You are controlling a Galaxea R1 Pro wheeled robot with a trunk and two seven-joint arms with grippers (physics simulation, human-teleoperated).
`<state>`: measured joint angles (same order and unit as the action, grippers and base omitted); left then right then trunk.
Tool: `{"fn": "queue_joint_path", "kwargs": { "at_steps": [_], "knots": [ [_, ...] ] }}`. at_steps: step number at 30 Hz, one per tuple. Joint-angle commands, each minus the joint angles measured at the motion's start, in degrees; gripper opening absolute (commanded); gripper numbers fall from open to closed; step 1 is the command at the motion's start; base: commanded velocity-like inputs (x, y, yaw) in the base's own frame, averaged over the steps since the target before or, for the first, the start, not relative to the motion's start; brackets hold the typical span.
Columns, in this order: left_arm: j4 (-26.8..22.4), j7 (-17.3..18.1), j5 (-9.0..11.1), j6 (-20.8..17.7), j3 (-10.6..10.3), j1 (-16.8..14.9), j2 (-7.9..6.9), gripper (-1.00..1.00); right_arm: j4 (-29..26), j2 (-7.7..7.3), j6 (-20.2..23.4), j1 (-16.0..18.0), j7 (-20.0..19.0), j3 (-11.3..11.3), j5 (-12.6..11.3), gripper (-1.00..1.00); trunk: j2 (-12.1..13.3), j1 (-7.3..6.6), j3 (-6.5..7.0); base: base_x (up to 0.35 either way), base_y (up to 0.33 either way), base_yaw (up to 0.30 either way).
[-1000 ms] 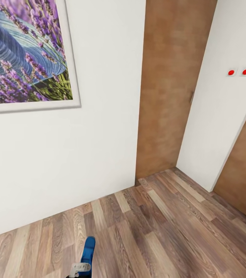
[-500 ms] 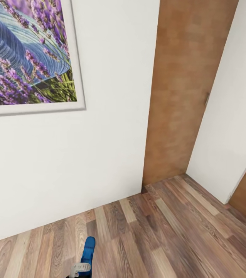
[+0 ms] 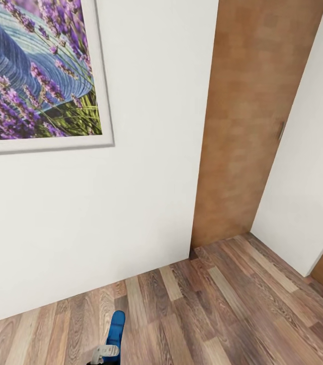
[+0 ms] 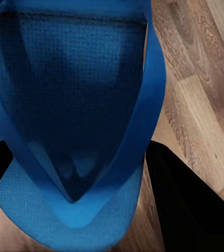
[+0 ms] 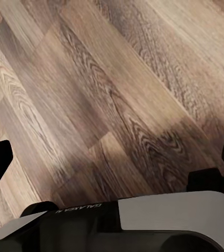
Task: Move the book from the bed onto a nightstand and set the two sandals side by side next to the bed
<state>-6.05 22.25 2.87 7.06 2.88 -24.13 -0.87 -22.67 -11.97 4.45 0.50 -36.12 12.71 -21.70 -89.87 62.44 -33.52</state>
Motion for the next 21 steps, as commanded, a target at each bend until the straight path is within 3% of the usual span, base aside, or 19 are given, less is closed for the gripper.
{"fn": "queue_joint_path", "kwargs": {
  "at_steps": [1,15,21],
  "knots": [
    [0.1,0.4,0.2,0.0,0.3,0.0,-0.01,-1.0,0.0,0.01,0.5,0.0,-0.3,0.2,-0.5,1.0,0.0,0.02,-0.06,0.275,0.0,0.001],
    [0.1,0.4,0.2,0.0,0.3,0.0,-0.01,-1.0,0.0,0.01,0.5,0.0,-0.3,0.2,-0.5,1.0,0.0,0.02,-0.06,0.27,0.0,0.004],
    [0.1,0.4,0.2,0.0,0.3,0.0,-0.01,-1.0,0.0,0.01,0.5,0.0,-0.3,0.2,-0.5,1.0,0.0,0.02,-0.06,0.062,0.0,0.201]
  ]
}}
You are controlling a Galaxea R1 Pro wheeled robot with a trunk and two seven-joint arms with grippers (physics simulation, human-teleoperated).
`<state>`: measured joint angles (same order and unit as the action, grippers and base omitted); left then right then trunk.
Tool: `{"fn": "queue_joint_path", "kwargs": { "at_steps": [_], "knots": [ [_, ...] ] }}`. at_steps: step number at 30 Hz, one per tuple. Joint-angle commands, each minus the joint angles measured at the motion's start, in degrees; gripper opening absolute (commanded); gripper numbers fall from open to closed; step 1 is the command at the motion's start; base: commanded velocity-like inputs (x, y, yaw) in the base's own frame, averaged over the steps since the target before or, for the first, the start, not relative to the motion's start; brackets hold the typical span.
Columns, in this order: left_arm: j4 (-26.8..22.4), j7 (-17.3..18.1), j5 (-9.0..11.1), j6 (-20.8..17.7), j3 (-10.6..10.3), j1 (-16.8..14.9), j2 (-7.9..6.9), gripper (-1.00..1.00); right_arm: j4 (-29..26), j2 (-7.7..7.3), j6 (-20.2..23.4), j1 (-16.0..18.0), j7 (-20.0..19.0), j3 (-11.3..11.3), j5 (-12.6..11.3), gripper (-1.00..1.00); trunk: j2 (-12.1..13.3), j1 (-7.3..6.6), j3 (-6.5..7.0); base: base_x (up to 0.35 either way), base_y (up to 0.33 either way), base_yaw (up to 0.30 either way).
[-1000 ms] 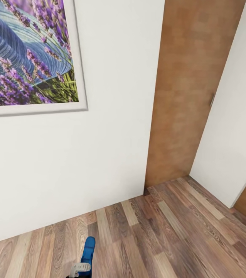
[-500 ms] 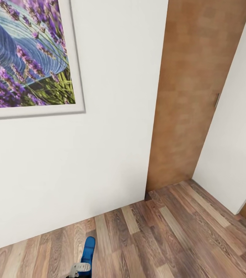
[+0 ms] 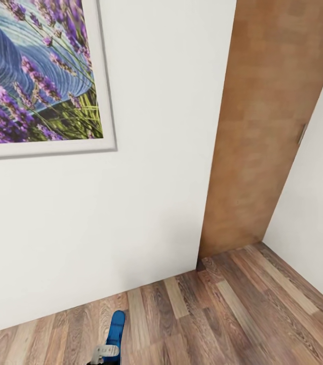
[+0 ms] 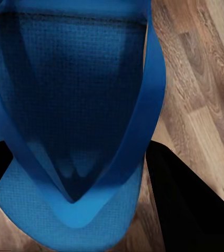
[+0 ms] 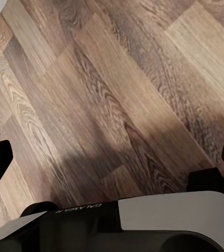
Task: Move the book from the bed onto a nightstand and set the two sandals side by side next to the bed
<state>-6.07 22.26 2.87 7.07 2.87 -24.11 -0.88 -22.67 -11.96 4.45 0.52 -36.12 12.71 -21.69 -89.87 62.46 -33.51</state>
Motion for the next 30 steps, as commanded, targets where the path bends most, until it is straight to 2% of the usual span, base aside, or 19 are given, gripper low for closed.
{"fn": "queue_joint_path", "kwargs": {
  "at_steps": [1,18,24,30],
  "knots": [
    [0.1,0.4,0.2,0.0,0.3,-0.1,0.0,-1.0,0.0,0.01,0.5,0.0,-0.3,0.2,-0.5,1.0,0.0,0.0,-0.06,0.013,0.0,0.273],
    [0.1,0.4,0.2,0.0,0.3,-0.1,0.0,-1.0,0.0,0.01,0.5,0.0,-0.3,0.2,-0.5,1.0,0.0,0.0,-0.06,0.006,0.0,0.291],
    [0.1,0.4,0.2,0.0,0.3,-0.1,0.0,-1.0,0.0,0.01,0.5,0.0,-0.3,0.2,-0.5,1.0,0.0,0.0,-0.06,0.211,0.0,0.272],
    [0.1,0.4,0.2,0.0,0.3,-0.1,0.0,-1.0,0.0,0.01,0.5,0.0,-0.3,0.2,-0.5,1.0,0.0,0.0,-0.06,0.305,0.0,0.071]
  ]
}}
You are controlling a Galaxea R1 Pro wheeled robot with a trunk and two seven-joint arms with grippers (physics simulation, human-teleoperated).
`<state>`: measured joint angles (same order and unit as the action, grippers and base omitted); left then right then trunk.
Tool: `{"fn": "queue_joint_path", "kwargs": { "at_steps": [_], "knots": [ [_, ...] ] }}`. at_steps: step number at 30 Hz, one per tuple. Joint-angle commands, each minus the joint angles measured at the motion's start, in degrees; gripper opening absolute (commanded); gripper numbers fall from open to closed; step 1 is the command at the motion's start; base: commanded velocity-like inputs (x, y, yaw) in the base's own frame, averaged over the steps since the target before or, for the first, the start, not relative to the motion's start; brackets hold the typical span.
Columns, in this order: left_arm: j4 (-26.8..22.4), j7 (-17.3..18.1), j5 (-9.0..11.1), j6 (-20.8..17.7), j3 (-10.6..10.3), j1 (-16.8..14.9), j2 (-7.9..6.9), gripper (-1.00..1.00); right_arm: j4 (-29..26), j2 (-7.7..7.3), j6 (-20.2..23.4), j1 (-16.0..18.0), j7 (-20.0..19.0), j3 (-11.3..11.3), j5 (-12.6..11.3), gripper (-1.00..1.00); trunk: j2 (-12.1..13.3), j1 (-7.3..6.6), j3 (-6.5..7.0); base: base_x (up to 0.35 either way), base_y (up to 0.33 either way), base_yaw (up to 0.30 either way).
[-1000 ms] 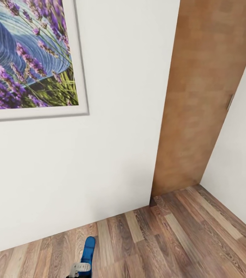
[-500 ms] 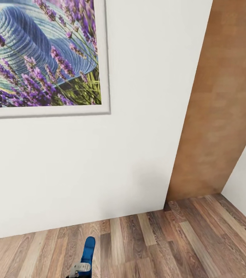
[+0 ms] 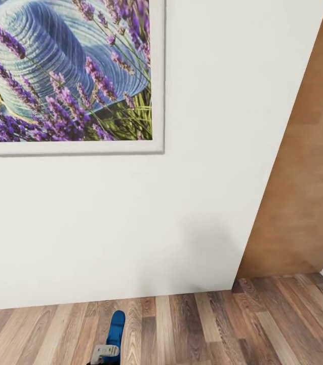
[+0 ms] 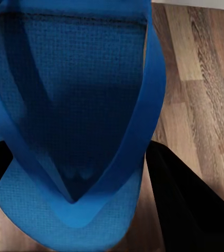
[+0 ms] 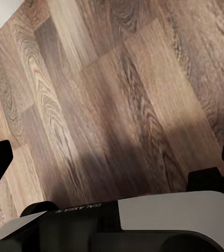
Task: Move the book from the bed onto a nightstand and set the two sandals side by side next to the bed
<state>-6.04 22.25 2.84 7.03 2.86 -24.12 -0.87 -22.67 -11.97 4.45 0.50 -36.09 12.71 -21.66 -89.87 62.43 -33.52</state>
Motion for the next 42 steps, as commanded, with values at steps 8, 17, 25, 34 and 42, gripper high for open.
{"fn": "queue_joint_path", "kwargs": {
  "at_steps": [8,17,25,34,42],
  "knots": [
    [0.1,0.4,0.2,0.0,0.3,0.0,0.0,-1.0,0.1,0.01,0.5,0.0,-0.3,0.2,-0.5,1.0,0.0,0.03,-0.06,0.184,0.0,0.041],
    [0.1,0.4,0.2,0.0,0.3,0.0,0.0,-1.0,0.1,0.01,0.5,0.0,-0.3,0.2,-0.5,1.0,0.0,0.03,-0.06,0.01,0.0,0.258],
    [0.1,0.4,0.2,0.1,0.3,0.0,0.0,-1.0,0.0,0.01,0.5,0.0,-0.3,0.2,-0.5,1.0,0.0,0.03,-0.06,0.001,0.0,0.292],
    [0.1,0.4,0.2,0.1,0.3,0.0,0.0,-1.0,0.0,0.01,0.5,0.0,-0.3,0.2,-0.5,1.0,0.0,0.03,-0.06,0.0,0.0,0.294],
    [0.1,0.4,0.2,0.1,0.3,0.0,0.0,-1.0,0.1,0.01,0.5,0.0,-0.3,0.2,-0.5,1.0,0.0,0.03,-0.06,0.0,0.0,0.294]
  ]
}}
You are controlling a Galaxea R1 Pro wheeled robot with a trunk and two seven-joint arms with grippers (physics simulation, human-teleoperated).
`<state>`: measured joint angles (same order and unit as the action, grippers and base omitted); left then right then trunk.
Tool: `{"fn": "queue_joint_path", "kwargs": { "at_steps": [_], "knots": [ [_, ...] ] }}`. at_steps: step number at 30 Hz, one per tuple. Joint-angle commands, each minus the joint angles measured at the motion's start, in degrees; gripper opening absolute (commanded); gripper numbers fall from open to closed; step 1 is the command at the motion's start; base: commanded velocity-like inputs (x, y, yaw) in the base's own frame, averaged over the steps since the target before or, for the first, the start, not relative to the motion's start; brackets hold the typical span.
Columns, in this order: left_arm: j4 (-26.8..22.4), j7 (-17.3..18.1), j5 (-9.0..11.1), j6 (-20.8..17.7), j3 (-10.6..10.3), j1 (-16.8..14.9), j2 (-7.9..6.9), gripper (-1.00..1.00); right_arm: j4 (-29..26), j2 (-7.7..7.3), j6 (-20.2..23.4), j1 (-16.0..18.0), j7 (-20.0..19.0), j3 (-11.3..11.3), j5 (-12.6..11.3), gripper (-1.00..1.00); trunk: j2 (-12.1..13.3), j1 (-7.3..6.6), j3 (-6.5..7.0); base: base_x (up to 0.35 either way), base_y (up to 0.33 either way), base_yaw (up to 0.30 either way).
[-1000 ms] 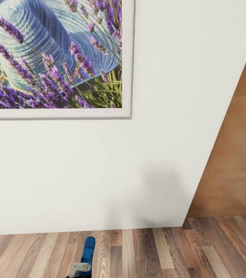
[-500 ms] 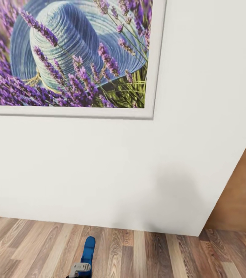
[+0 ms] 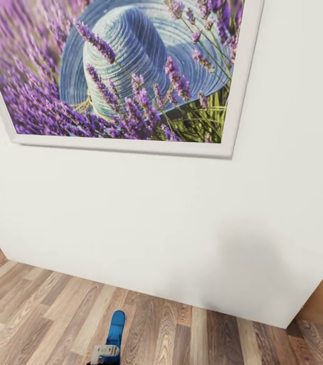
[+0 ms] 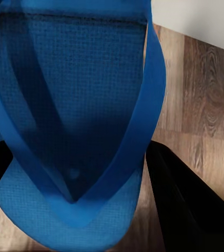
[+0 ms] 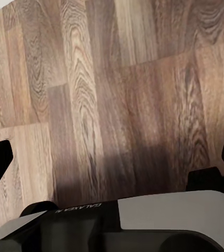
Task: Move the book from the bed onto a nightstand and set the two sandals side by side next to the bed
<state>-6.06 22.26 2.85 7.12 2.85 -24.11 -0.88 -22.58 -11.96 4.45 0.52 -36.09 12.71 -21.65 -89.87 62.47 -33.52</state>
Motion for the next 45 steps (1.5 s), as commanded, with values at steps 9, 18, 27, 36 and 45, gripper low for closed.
{"fn": "queue_joint_path", "kwargs": {
  "at_steps": [9,18,27,36,45],
  "knots": [
    [0.1,0.4,0.2,0.0,0.3,-0.1,0.0,-1.0,-0.1,0.01,0.5,0.0,-0.3,0.2,-0.5,1.0,0.0,0.0,-0.05,0.0,0.0,0.294],
    [0.1,0.4,0.2,0.0,0.3,-0.1,0.0,-1.0,-0.1,0.01,0.5,0.0,-0.3,0.2,-0.5,1.0,0.0,0.0,-0.05,0.0,0.0,0.294],
    [0.1,0.4,0.2,0.0,0.3,-0.1,0.0,-1.0,-0.1,0.01,0.5,0.0,-0.3,0.2,-0.5,1.0,0.0,0.0,-0.05,0.116,0.0,0.175],
    [0.1,0.4,0.2,-0.1,0.3,-0.1,0.0,-1.0,0.0,0.01,0.5,0.0,-0.3,0.2,-0.5,1.0,0.0,0.0,-0.05,0.274,0.0,0.01],
    [0.1,0.4,0.2,0.0,0.3,-0.1,0.0,-1.0,-0.1,0.01,0.5,0.0,-0.3,0.2,-0.5,1.0,0.0,0.0,-0.05,0.034,0.0,0.224]
  ]
}}
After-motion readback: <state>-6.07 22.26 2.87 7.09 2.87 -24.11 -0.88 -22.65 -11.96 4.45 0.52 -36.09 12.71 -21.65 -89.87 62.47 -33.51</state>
